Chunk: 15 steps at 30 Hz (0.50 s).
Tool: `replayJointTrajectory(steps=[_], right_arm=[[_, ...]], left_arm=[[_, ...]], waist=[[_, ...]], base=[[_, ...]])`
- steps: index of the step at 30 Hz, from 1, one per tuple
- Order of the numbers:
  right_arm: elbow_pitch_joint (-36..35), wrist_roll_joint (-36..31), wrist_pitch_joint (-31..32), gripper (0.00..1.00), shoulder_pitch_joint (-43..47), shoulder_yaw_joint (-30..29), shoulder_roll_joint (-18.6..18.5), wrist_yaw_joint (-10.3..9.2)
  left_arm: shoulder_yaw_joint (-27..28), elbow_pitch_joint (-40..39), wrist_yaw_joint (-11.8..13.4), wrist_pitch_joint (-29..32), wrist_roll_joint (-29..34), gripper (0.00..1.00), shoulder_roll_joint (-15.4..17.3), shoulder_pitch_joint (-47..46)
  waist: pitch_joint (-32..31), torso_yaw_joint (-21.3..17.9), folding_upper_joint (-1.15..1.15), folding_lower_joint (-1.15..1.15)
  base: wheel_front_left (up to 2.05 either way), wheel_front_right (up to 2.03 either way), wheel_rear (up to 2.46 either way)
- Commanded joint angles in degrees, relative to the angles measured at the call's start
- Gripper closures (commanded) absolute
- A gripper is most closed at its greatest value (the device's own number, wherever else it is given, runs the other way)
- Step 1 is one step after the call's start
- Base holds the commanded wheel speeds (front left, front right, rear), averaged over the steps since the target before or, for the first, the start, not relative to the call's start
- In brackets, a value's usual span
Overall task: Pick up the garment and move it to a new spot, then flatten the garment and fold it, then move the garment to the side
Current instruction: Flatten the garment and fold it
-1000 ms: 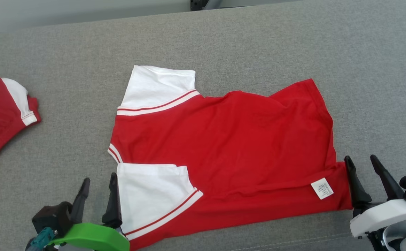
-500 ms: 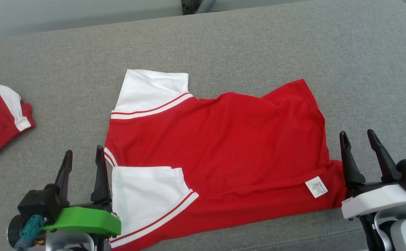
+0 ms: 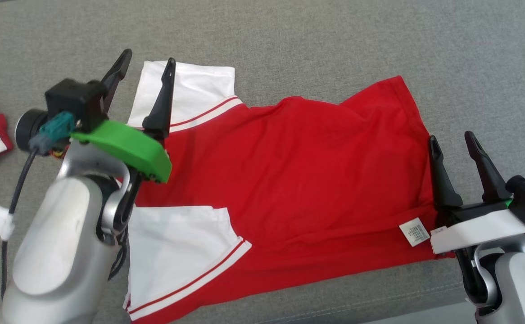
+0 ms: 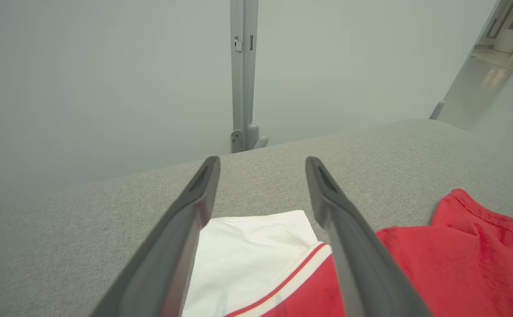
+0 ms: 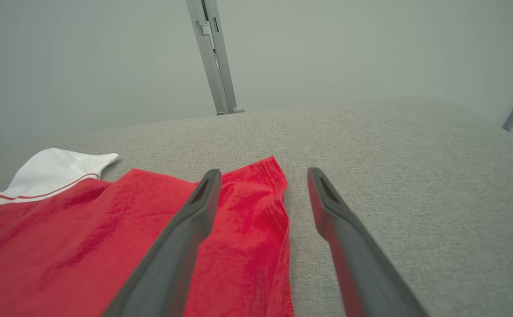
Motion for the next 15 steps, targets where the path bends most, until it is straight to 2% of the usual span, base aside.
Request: replayJointTrajectory(steps=[1, 4, 5, 9, 15], right_arm=[[0.4, 0.3, -0.6, 0.0, -1.5, 0.5, -0.2, -0.02], [1.3, 0.6, -1.4, 0.0, -3.2, 1.8, 0.0, -0.02], [1.3, 0.6, -1.4, 0.0, -3.2, 1.8, 0.0, -0.02], [2.8, 0.9, -2.1, 0.0, -4.9, 3.2, 0.1, -0.02], [4.5, 1.6, -2.8, 0.0, -6.5, 4.0, -0.4, -0.02]], left_arm=[[-0.3, 3.5, -1.1, 1.6, -0.6, 0.0, -0.1, -3.3], [-0.5, 11.8, -3.1, 4.4, -2.1, 0.0, -0.1, -8.6], [-0.5, 11.8, -3.1, 4.4, -2.1, 0.0, -0.1, -8.6], [-1.1, 21.8, -4.9, 6.6, -3.6, 0.0, 0.0, -13.3], [-2.0, 33.1, -6.0, 8.9, -4.9, 0.0, -0.4, -18.0]], waist=[[3.7, -2.5, 0.0, 0.0], [5.4, -3.7, 0.0, 0.0], [5.4, -3.7, 0.0, 0.0], [6.7, -4.9, 0.0, 0.0], [7.8, -5.5, 0.0, 0.0]], base=[[0.0, 0.0, 0.0], [0.0, 0.0, 0.0], [0.0, 0.0, 0.0], [0.0, 0.0, 0.0], [0.0, 0.0, 0.0]])
